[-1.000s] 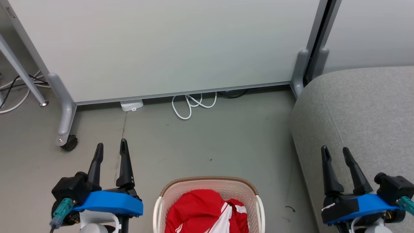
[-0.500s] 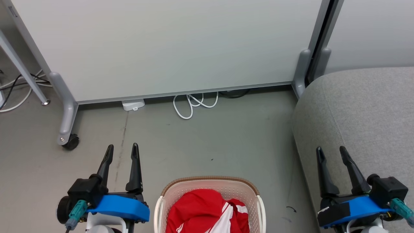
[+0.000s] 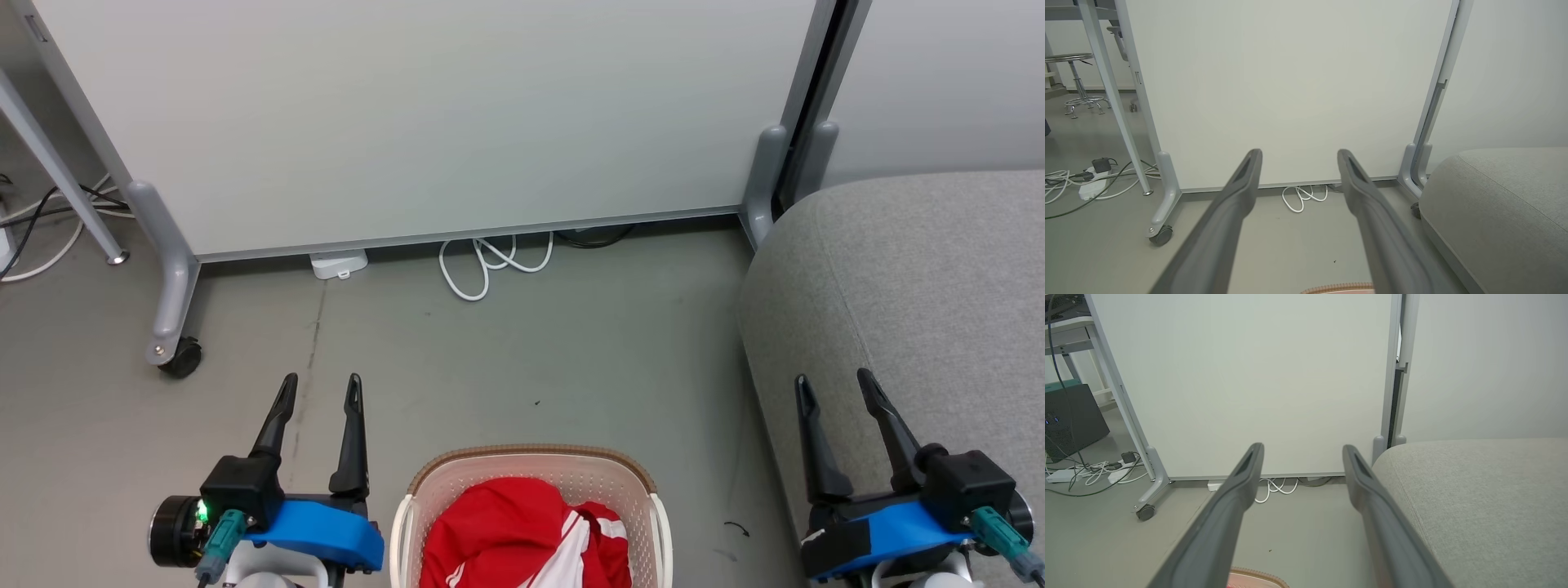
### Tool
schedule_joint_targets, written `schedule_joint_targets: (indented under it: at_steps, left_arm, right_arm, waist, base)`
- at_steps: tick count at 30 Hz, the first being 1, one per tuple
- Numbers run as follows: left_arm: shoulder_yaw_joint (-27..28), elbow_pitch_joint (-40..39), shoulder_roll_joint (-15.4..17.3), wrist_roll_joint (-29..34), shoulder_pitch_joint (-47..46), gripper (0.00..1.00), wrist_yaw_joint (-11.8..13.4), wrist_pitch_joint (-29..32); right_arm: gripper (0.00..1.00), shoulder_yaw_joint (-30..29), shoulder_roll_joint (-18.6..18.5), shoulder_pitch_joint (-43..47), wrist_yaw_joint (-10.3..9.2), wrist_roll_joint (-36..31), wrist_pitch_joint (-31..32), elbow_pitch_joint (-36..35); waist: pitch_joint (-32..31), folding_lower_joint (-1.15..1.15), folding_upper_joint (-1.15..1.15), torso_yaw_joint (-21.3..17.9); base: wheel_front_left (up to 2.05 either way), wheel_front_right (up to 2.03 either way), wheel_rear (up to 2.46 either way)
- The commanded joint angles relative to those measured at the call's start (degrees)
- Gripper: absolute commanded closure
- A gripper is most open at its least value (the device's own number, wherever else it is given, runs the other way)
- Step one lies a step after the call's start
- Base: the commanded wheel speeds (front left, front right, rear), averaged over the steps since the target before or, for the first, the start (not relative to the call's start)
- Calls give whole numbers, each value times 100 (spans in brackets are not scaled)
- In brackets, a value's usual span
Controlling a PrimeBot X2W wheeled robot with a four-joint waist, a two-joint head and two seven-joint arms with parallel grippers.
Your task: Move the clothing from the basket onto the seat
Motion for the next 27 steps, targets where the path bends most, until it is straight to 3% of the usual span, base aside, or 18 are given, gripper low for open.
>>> schedule_joint_targets:
  at_steps: [1,12,27]
  left_arm:
    - [-26,23,12,149,-83,0,10,-51]
    - [-68,109,-7,575,-104,0,7,-163]
    - [-27,234,-21,528,-101,0,-24,-155]
  right_arm:
    - [0,-12,-33,71,13,-141,-47,-25]
    - [0,-55,-32,100,13,-386,-163,96]
    - [0,-80,-32,37,13,-264,-152,355]
  waist:
    - [1,0,0,-2]
    - [-5,0,0,24]
    - [-27,0,0,15]
  base:
    - [0,0,0]
    - [0,0,0]
    - [0,0,0]
